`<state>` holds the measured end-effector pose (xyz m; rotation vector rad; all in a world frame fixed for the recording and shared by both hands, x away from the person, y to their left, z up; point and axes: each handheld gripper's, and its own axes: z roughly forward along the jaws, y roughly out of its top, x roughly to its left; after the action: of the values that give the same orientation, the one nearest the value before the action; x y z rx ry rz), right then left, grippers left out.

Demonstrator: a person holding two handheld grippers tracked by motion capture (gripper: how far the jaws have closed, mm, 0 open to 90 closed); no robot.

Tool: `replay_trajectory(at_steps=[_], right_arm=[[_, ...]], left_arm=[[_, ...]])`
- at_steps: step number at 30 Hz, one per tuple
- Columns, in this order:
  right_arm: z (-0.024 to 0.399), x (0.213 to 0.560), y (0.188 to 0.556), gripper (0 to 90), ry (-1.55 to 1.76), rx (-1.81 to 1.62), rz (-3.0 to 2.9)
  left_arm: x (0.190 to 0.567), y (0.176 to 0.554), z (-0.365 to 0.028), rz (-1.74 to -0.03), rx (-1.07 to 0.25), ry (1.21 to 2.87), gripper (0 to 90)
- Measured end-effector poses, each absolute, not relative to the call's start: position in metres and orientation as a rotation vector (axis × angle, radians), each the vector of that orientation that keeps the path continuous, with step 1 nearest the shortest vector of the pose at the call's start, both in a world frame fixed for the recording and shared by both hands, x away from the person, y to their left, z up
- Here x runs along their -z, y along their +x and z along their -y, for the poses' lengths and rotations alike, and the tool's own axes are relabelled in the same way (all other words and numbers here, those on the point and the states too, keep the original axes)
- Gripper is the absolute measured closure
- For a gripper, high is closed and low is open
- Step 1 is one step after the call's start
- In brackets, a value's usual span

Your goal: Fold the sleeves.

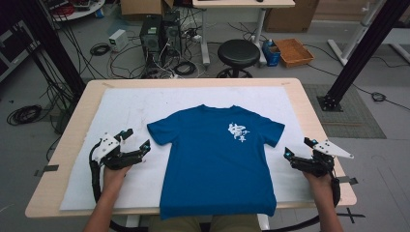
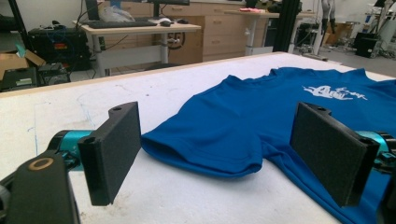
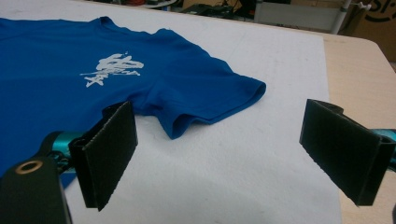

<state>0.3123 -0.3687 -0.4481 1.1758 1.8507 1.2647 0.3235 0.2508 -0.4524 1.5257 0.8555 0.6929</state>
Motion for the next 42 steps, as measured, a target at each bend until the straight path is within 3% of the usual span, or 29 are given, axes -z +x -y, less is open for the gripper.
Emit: replay_trajectory(at_steps=[27, 35, 42], right_arm=[[0.367, 0.445, 0.321, 10.7, 1.31, -1.236, -1.8], [0.356, 0.429, 0.336, 10.7, 1.422, -1.303, -1.745], [0.35, 0.421, 0.378, 10.7, 1.565, -1.198, -1.677]], left_arm=[[0.452, 0.324, -0.249, -0.889, -0.714, 1.525, 16.8], [0.452, 0.325, -0.246, -0.911, -0.738, 1.541, 17.0], [0.451, 0.325, -0.245, -0.917, -0.748, 1.557, 17.1]])
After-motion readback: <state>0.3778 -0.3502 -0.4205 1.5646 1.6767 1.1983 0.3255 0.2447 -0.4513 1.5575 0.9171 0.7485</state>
